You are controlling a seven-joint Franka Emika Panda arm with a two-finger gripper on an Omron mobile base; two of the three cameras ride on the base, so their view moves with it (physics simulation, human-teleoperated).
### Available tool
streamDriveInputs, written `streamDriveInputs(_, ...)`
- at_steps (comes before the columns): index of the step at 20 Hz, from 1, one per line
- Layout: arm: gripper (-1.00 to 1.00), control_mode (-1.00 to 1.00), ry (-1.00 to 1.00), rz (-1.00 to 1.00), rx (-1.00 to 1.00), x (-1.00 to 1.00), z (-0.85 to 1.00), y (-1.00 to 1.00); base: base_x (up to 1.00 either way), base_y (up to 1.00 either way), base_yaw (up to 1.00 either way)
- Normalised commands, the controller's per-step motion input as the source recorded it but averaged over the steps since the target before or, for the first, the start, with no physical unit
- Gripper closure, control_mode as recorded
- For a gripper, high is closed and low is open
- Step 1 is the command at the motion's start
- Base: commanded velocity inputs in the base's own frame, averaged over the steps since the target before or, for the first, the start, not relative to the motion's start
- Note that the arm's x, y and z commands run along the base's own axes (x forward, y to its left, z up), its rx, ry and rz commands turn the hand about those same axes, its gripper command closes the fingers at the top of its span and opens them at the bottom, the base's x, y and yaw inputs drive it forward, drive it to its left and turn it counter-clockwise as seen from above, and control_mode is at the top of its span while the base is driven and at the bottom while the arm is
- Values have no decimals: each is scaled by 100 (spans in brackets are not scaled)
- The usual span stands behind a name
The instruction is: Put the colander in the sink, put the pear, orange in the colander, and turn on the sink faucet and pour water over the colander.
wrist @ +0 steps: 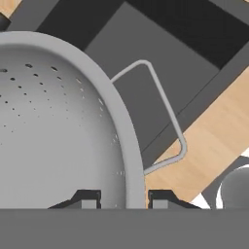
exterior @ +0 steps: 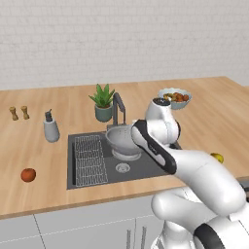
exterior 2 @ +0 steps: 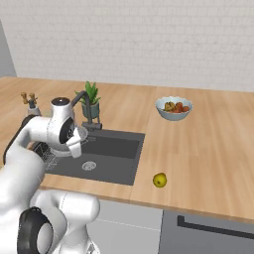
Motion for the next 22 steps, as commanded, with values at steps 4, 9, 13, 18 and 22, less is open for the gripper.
streamDriveInputs(4,100,-100,0,16,0,19,-48,-58,0,0,0)
streamDriveInputs(9,100,-100,0,19,0,28,-56,-29,0,0,0)
streamDriveInputs(13,100,-100,0,18,0,50,-44,0,0,0,0)
streamDriveInputs(18,100,-100,0,7,0,43,-37,0,0,0,0)
streamDriveInputs(22,100,-100,2,0,-3,30,-30,-2,0,0,0)
